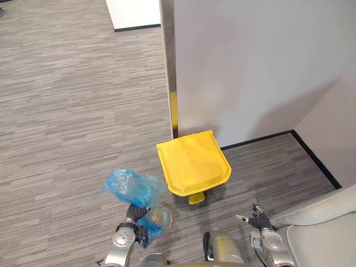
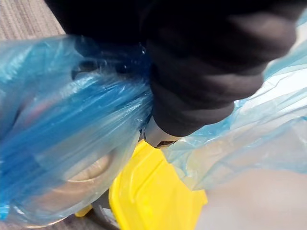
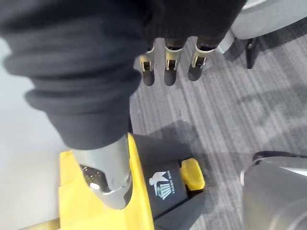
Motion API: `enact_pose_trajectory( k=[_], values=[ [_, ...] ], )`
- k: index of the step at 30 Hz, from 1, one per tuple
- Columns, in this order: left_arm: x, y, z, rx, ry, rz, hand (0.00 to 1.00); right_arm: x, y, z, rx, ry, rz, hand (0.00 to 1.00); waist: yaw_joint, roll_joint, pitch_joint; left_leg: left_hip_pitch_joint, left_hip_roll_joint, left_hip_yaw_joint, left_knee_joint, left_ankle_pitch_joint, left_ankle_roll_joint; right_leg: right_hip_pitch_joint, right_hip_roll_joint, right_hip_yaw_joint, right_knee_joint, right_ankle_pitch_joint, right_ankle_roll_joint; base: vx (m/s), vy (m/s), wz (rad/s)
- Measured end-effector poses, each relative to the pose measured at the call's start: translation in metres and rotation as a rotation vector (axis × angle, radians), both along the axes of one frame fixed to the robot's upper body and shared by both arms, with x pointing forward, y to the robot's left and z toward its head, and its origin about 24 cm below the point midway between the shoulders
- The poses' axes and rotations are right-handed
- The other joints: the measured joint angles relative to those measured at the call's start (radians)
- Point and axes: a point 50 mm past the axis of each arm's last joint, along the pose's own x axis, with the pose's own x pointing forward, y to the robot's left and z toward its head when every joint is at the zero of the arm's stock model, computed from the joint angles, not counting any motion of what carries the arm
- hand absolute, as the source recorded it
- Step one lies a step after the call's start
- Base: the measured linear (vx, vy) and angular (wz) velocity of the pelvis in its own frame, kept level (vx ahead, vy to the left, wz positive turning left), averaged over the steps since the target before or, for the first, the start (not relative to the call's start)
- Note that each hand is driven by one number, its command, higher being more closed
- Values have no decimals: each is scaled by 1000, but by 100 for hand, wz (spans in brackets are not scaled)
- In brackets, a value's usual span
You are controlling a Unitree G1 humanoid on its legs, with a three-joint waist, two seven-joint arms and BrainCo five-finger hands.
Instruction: Gather rubbish on tea table into small bin, then transfer packed bag to large trash can.
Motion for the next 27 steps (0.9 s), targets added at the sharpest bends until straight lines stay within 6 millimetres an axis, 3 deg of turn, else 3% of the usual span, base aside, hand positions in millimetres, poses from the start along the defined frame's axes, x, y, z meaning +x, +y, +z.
enact_pose_trajectory(
  k=[2, 4, 5, 6, 7, 9, 10, 11, 13, 15, 20, 27],
  values=[
    [5, 2, 4, 10, -22, -1, 100, -1, 6, 1, 17, -14, -4, 0, 1, -15, 7, 16, 1, -6, 64, -54, 7, -34, -3, -17, -126, -23, -23, 114, 34, 10],
    [16, 7, 12, 36, -55, -4, 100, 1, 7, 2, 24, -26, -11, 0, 3, -38, 19, 19, -7, -19, 127, -103, -1, -34, -3, -56, -380, 19, -6, 164, -59, 34],
    [23, 5, 16, 26, -75, 0, 100, 0, 3, 3, 17, -24, -23, 0, 2, -43, 23, 20, -17, -49, 156, -132, -14, -30, -6, -55, -431, 71, -13, 220, -88, 52],
    [26, 1, 17, 12, -85, -3, 100, 0, -1, 4, 10, -23, -36, 0, 1, -37, 24, 23, -12, -64, 159, -139, -15, -29, -10, -57, -418, 84, -7, 346, -65, 57],
    [34, -7, 21, -6, -109, -17, 100, 0, -10, 7, -5, -30, -61, 0, 4, -9, 35, 33, -4, -82, 132, -136, -17, -28, -16, -77, -395, 76, 0, 358, -56, 54],
    [39, -8, 25, -7, -127, -20, 100, -5, -16, 8, -9, -34, -96, 0, 7, 0, 43, 79, -18, -106, 69, -109, -15, -41, -37, -82, -310, 58, -35, 302, -63, 47],
    [37, -8, 24, -7, -124, -19, 100, -7, -18, 7, -9, -26, -108, 0, 7, 2, 43, 97, -17, -109, 60, -106, -12, -43, -40, -84, -271, 35, -54, 302, -102, 28],
    [34, -8, 22, -11, -114, -16, 100, -12, -22, 6, -9, -18, -139, 0, 9, 10, 38, 141, -11, -112, 41, -105, -12, -44, -44, -90, -192, -37, -63, 295, -99, 21],
    [31, -10, 19, -21, -105, -9, 100, -13, -25, 7, -4, -21, -160, 0, 12, 24, 27, 153, 8, -113, 31, -100, -22, -44, -46, -107, -161, -75, -61, 235, -75, 16],
    [31, -11, 19, -24, -102, -8, 100, -10, -20, 6, 17, -31, -169, 0, 9, 24, 22, 159, 21, -109, -22, -65, -80, -49, -37, -125, -166, -92, -61, 209, -71, 12],
    [27, -9, 13, -23, -73, -2, 100, -10, -10, -1, 52, 0, -166, 0, 1, 5, -18, 161, 20, -85, -138, 49, -97, -56, -18, -124, -242, -73, -93, 128, -74, -3],
    [24, -11, 8, -30, -46, -22, 100, -4, 5, -3, 73, 4, -92, 0, -6, 10, -34, 155, 36, -96, -191, 58, -111, -49, -17, -154, -289, -55, -95, 39, -38, 11]
  ],
)
